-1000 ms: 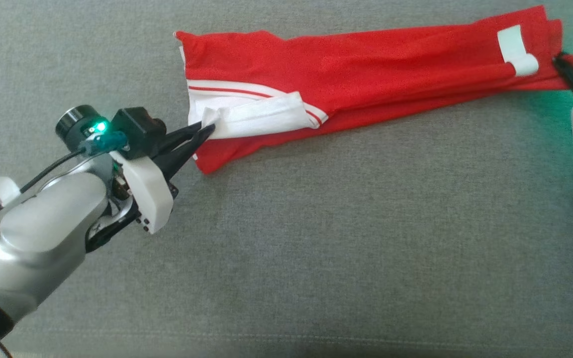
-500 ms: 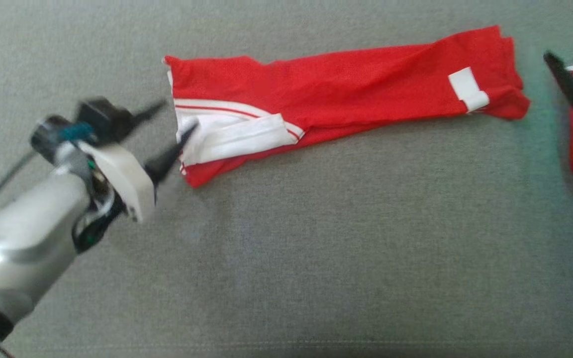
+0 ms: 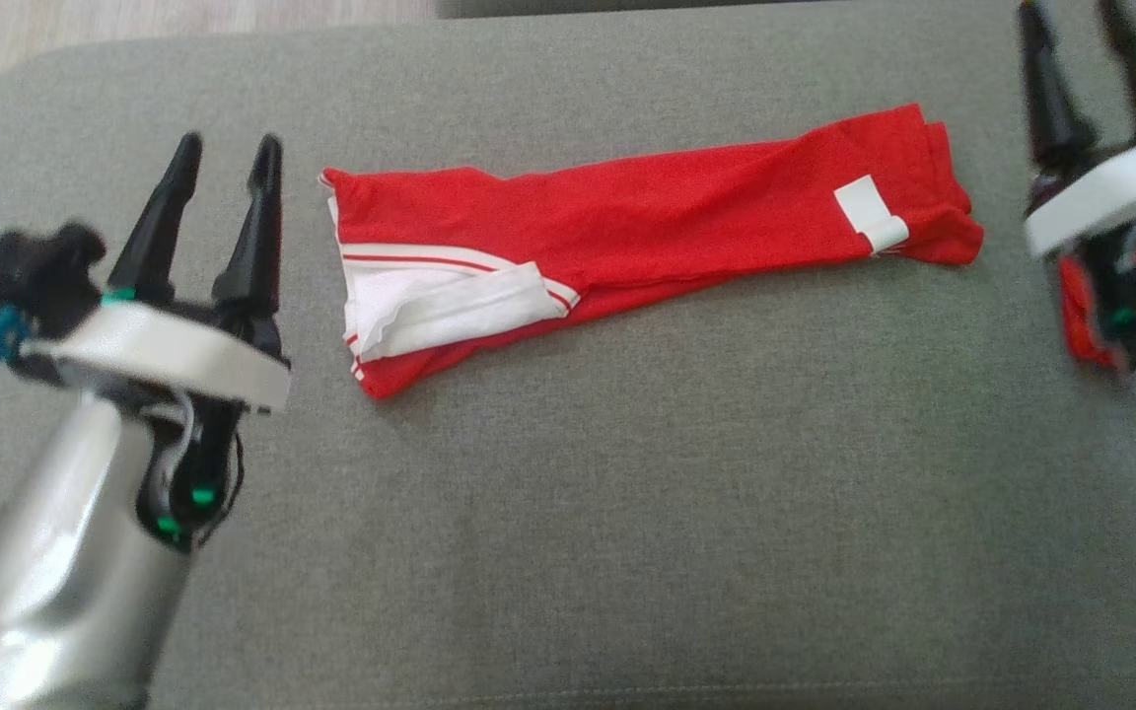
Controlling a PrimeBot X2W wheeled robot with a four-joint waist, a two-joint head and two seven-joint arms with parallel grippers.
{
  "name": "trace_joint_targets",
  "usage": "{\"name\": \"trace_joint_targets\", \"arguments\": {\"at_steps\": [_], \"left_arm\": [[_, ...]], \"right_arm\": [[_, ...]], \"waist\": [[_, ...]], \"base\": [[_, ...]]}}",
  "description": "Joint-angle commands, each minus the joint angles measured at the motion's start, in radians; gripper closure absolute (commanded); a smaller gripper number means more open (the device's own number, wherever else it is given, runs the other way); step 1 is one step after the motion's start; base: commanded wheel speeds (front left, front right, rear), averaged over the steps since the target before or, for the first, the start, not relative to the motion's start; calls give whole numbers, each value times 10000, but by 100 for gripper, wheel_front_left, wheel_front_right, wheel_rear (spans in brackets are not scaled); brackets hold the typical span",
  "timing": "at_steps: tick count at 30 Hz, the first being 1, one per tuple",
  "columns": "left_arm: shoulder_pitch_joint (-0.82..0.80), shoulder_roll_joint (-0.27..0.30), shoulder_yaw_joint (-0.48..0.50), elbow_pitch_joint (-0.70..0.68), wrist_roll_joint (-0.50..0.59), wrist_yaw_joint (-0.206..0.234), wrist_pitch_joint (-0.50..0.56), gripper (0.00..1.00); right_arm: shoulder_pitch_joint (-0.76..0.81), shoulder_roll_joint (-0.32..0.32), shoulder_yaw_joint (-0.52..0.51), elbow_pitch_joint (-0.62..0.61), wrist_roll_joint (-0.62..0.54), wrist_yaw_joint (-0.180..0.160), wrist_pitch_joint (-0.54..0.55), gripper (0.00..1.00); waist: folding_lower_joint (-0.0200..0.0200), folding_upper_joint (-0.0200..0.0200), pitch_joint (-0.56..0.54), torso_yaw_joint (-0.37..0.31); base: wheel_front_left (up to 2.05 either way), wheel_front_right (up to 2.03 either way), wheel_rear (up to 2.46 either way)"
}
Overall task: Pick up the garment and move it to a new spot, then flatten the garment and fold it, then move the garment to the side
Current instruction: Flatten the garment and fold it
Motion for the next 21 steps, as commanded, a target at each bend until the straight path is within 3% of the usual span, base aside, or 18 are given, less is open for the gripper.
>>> {"name": "trace_joint_targets", "arguments": {"at_steps": [1, 8, 11, 15, 21], "left_arm": [[75, -29, 1057, -525, 521, -35, -119, 0], [2020, -1972, 3349, -1324, 2582, -714, -119, 0], [2563, -2646, 3943, -1309, 3139, -1026, -119, 0], [2730, -3016, 4172, -1223, 3684, -1335, -119, 0], [2322, -3181, 4027, -1095, 3935, -1470, -120, 0]], "right_arm": [[428, 265, -376, -264, -283, -9, -156, 0], [2341, 2032, -2782, -1228, -2383, -9, -193, 0], [3093, 2659, -3257, -1476, -3325, -9, -194, 0], [3405, 3045, -3776, -1575, -4124, -9, -188, 0], [2767, 3031, -5021, -1048, -5304, -9, 389, 0]], "waist": [[0, -1, -103, -28], [0, -1, -280, -69], [0, -1, -252, -33], [0, -1, 28, 128], [0, -1, 758, 519]], "base": [[0, 0, 0], [0, 0, 0], [0, 0, 0], [0, 0, 0], [0, 0, 0]]}}
